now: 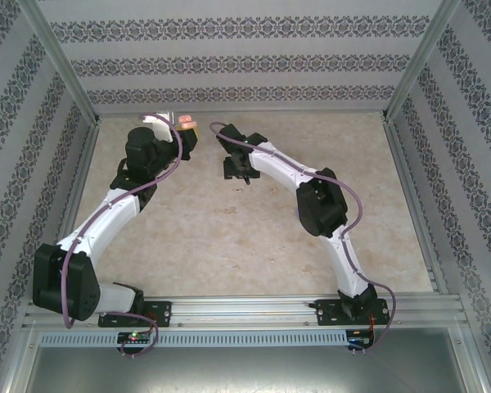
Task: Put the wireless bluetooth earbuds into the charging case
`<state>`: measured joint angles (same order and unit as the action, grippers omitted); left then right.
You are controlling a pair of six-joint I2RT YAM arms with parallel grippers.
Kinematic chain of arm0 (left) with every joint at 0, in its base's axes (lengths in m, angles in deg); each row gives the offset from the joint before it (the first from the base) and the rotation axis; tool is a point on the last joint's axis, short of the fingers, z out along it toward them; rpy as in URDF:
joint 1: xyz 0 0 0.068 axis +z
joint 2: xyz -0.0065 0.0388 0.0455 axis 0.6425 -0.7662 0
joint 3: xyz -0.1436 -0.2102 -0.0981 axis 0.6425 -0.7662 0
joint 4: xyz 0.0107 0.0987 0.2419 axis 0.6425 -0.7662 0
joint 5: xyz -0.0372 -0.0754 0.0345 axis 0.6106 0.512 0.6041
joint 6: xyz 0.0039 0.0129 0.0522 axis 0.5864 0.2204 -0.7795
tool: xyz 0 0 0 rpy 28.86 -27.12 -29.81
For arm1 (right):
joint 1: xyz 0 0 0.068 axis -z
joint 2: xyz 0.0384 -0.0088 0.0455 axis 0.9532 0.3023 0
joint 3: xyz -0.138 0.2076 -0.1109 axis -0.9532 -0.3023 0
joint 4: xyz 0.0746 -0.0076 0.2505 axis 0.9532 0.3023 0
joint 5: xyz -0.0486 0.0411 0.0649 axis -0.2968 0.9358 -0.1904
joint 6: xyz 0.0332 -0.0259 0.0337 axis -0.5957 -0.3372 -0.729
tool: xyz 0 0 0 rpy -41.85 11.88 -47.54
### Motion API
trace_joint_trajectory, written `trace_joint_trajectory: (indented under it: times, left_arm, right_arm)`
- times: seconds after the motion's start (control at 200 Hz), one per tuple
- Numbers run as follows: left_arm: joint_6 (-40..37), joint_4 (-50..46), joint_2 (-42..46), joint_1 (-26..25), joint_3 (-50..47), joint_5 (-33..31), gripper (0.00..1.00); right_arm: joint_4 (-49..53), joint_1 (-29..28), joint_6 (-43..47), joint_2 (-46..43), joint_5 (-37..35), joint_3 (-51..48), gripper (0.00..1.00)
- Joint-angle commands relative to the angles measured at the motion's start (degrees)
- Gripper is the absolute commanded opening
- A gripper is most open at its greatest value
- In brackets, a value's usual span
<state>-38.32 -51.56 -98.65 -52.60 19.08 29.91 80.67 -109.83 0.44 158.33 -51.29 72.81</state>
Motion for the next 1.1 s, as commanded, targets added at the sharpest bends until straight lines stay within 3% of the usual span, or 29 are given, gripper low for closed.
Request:
trace_joint_trajectory:
  times: [0.0, 0.42, 1.094]
  left_arm:
    - [1.01, 1.13, 2.77, 0.07, 0.89, -1.17, 0.0]
    - [0.6, 0.91, 3.46, 0.14, 0.47, -0.86, 0.0]
    - [1.94, 0.94, 3.63, 0.14, 0.35, -0.77, 0.0]
  right_arm:
    - [5.61, -1.08, 1.65, 2.62, -5.26, 3.78, 0.66]
    - [8.23, -2.71, 3.15, 5.69, -9.39, 3.43, 0.66]
    - [4.36, -3.64, 3.97, 1.82, -6.06, -4.73, 0.66]
